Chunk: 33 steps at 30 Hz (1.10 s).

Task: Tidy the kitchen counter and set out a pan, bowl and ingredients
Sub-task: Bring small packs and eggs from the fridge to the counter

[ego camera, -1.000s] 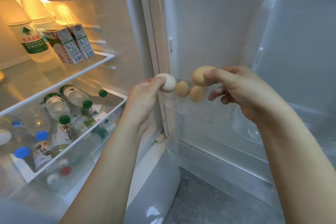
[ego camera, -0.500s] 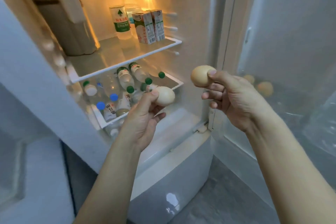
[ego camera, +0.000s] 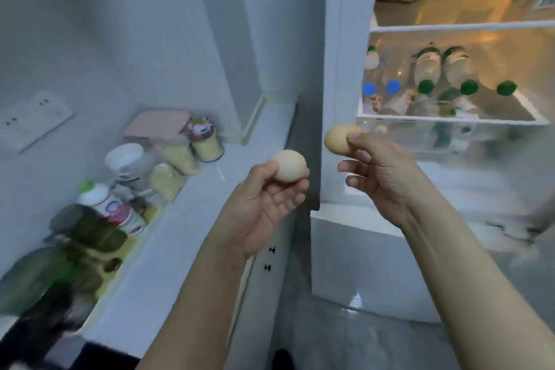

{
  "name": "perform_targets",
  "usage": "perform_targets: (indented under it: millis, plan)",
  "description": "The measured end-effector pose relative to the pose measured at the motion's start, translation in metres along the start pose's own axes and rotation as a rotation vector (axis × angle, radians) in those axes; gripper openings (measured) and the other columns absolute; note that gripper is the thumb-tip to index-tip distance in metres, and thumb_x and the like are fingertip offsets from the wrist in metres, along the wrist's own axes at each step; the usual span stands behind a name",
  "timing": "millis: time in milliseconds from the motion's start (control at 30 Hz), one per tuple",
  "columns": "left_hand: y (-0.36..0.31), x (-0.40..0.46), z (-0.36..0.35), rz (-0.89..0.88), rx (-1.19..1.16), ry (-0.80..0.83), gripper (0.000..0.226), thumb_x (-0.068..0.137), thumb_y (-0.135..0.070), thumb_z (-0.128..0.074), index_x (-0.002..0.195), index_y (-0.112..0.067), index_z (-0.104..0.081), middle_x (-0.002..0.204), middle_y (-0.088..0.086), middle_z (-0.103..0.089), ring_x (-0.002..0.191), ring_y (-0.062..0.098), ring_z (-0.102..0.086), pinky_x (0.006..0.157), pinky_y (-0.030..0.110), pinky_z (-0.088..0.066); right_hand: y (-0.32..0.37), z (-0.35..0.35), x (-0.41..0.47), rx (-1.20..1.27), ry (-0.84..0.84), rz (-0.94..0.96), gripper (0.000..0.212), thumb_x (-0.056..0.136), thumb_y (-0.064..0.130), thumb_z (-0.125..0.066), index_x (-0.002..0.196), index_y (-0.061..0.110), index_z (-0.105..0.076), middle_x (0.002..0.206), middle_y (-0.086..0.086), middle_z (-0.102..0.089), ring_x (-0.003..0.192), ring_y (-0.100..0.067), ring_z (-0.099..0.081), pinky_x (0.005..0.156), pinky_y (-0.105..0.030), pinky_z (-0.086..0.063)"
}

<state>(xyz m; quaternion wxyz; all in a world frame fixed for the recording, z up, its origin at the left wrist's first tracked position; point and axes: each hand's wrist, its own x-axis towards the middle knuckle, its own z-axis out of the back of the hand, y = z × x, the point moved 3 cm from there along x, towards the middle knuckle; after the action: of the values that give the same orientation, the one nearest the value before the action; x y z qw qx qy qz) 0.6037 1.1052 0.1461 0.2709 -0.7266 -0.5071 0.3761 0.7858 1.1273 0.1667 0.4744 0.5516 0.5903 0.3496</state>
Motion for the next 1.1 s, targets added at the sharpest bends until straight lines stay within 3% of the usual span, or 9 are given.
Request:
perform_targets:
  millis: [267, 367, 533, 633, 933, 1100]
  plan:
    - [-0.014, -0.141, 0.123, -0.246, -0.219, -0.433, 0.035, 0.089, -0.015, -0.056, 0.118, 0.006, -0.057, 0.102, 0.025, -0.069, 0.083, 0.025, -0.072, 0.072, 0.032, -0.06, -0.071, -0.151, -0.056, -0.1, 0.491, -0.195, 0.014, 0.092, 0.022, -0.058, 0.1, 0.013, -0.064, 0.07, 0.008, -0.067, 0.066, -0.013, -0.063, 0.053, -0.022, -0.047]
    - [-0.017, -0.197, 0.155, -0.335, -0.262, -0.534, 0.048, 0.077, -0.017, -0.062, 0.119, 0.005, -0.057, 0.104, 0.025, -0.069, 0.084, 0.025, -0.072, 0.072, 0.031, -0.06, -0.095, -0.202, -0.091, -0.118, 0.629, -0.263, 0.013, 0.093, 0.02, -0.057, 0.1, 0.011, -0.063, 0.081, 0.0, -0.068, 0.065, -0.015, -0.063, 0.055, -0.023, -0.049]
    - [-0.013, -0.293, 0.198, -0.445, -0.34, -0.694, 0.043, 0.078, -0.017, -0.062, 0.116, 0.004, -0.06, 0.103, 0.023, -0.069, 0.08, 0.024, -0.072, 0.071, 0.031, -0.06, -0.133, -0.269, -0.164, -0.12, 0.823, -0.362, 0.015, 0.093, 0.018, -0.056, 0.102, 0.008, -0.063, 0.082, -0.004, -0.066, 0.066, -0.016, -0.063, 0.061, -0.025, -0.054]
    - [-0.008, -0.346, 0.217, -0.47, -0.372, -0.763, 0.034, 0.089, -0.014, -0.057, 0.118, 0.004, -0.058, 0.103, 0.023, -0.069, 0.08, 0.024, -0.072, 0.071, 0.032, -0.061, -0.15, -0.297, -0.209, -0.107, 0.903, -0.415, 0.016, 0.094, 0.018, -0.056, 0.101, 0.005, -0.063, 0.079, -0.005, -0.068, 0.065, -0.015, -0.064, 0.064, -0.025, -0.056]
    - [0.018, -0.513, 0.258, -0.609, -0.418, -0.911, 0.057, 0.077, -0.02, -0.063, 0.126, 0.007, -0.052, 0.105, 0.024, -0.07, 0.087, 0.026, -0.072, 0.078, 0.034, -0.06, -0.201, -0.358, -0.358, -0.098, 1.065, -0.535, 0.015, 0.094, 0.017, -0.055, 0.096, 0.005, -0.063, 0.08, -0.01, -0.068, 0.065, -0.014, -0.065, 0.062, -0.023, -0.057]
    - [0.04, -0.59, 0.266, -0.644, -0.423, -0.987, 0.046, 0.078, -0.02, -0.062, 0.118, 0.003, -0.056, 0.109, 0.024, -0.069, 0.088, 0.025, -0.072, 0.085, 0.036, -0.059, -0.224, -0.374, -0.427, -0.112, 1.144, -0.586, 0.018, 0.093, 0.019, -0.059, 0.099, 0.004, -0.066, 0.084, -0.011, -0.07, 0.07, -0.016, -0.066, 0.064, -0.025, -0.057]
